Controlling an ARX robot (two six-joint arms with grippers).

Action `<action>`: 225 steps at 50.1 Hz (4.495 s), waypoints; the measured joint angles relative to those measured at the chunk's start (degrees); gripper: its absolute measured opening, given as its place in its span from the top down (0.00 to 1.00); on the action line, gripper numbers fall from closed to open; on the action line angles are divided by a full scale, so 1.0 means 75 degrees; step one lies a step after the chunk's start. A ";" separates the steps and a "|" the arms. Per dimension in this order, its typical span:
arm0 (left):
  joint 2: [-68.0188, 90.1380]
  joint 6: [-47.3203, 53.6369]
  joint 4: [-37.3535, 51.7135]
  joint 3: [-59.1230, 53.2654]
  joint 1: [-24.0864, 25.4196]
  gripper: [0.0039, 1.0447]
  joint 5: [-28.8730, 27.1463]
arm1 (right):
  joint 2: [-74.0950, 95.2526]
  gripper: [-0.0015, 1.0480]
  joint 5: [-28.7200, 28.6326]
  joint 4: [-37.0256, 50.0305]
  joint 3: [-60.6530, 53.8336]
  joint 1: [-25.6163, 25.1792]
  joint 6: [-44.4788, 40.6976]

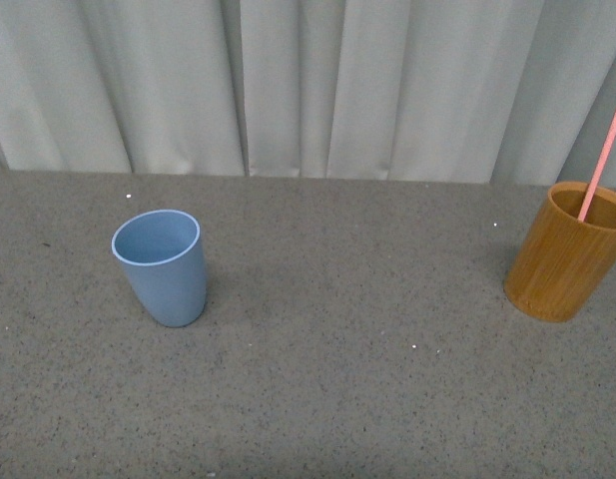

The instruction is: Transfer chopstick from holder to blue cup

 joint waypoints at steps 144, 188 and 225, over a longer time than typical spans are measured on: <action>1.3639 -0.5572 0.1775 0.5630 -0.2130 0.06 -0.2375 | 0.0000 0.09 0.0000 0.0000 0.0000 0.0000 0.0000; 1.4190 -0.5831 0.1346 0.6286 -0.1717 0.06 -0.2471 | 0.0000 0.09 0.0000 0.0000 0.0000 0.0000 0.0000; 1.4344 -0.5802 0.1702 0.6286 -0.1918 0.86 -0.2349 | 0.0000 0.09 0.0000 0.0000 0.0000 0.0000 -0.0003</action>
